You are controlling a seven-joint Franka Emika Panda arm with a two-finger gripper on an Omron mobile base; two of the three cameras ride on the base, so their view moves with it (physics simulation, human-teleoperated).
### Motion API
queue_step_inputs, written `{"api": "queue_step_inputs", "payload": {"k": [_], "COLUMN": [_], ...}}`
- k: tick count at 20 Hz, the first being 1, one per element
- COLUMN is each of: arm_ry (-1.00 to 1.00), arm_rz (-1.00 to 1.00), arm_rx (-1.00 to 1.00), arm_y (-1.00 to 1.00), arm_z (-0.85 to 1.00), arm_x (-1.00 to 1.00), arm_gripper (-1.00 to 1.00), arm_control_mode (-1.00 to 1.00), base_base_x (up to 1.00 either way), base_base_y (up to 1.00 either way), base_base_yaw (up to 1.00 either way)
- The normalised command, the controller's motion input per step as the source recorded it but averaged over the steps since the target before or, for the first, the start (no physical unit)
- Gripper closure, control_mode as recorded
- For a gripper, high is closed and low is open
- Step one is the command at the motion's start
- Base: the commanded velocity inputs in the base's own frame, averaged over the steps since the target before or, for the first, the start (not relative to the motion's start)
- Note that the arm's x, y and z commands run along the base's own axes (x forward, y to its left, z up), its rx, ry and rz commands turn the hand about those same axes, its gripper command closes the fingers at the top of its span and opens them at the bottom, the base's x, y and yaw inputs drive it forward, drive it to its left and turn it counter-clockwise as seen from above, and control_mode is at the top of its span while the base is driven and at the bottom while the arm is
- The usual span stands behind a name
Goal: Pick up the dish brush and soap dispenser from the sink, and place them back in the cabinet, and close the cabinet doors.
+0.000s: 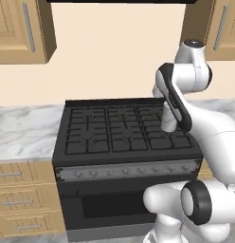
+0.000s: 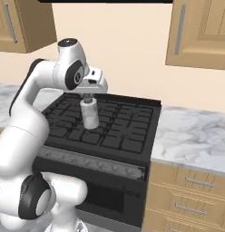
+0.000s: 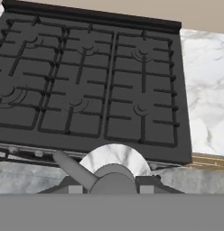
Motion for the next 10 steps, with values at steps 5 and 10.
{"api": "queue_step_inputs", "payload": {"k": [5, 10], "arm_ry": [0.0, 0.0], "arm_rz": [0.0, 0.0], "arm_rx": [0.0, 0.0], "arm_y": [0.0, 0.0], "arm_z": [0.0, 0.0], "arm_x": [0.0, 0.0], "arm_gripper": [1.0, 1.0], "arm_control_mode": [1.0, 1.0], "base_base_x": [0.0, 0.0], "base_base_y": [-0.61, -0.61], "base_base_yaw": [-0.01, -0.01]}}
